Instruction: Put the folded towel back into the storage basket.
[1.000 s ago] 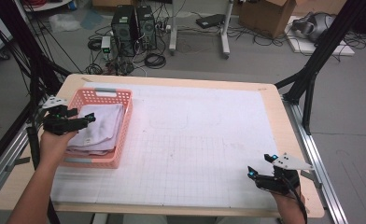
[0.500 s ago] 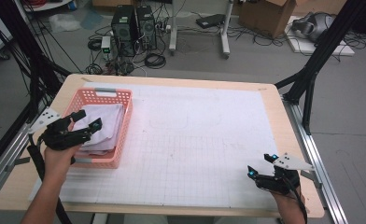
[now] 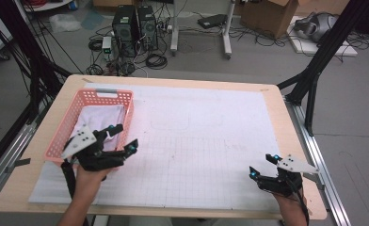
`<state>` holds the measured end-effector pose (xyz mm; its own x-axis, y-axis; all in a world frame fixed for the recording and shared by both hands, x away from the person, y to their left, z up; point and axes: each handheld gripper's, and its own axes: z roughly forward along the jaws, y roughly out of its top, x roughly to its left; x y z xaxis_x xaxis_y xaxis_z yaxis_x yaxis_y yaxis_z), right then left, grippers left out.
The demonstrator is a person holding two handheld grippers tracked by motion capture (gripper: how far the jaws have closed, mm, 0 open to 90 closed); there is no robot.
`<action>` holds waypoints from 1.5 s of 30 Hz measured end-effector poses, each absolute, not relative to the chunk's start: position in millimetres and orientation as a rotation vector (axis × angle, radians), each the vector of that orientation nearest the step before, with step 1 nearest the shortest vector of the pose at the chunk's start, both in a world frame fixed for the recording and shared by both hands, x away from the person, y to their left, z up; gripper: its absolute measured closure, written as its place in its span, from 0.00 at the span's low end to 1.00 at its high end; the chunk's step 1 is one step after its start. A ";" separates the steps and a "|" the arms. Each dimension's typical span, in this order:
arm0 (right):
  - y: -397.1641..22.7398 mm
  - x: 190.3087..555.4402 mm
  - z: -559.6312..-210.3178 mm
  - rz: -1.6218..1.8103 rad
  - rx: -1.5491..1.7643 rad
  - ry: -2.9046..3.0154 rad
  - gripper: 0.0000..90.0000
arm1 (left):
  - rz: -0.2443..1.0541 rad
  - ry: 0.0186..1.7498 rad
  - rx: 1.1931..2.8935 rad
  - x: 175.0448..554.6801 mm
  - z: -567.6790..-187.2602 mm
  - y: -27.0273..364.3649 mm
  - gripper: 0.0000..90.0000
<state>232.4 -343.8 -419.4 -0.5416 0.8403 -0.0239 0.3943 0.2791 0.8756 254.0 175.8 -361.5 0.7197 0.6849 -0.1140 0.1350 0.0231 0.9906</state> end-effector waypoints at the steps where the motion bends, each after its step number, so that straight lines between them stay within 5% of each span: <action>1: -343.3 232.7 -419.0 1.198 1.099 2.065 0.22 | 0.481 0.687 1.528 252.0 -363.9 169.0 0.24; 12: -334.6 234.5 -418.5 1.191 1.063 2.060 0.22 | 0.424 0.648 1.560 247.8 -387.6 127.5 0.24; 45: -336.5 232.1 -421.8 1.184 1.083 2.057 0.22 | 0.387 0.651 1.647 250.1 -425.6 108.0 0.25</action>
<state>232.1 -336.5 -421.8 -0.5405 0.8399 -0.0498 0.3790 0.2960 0.8768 250.1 108.0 -425.6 0.7838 0.6116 -0.1083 0.1972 -0.0796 0.9771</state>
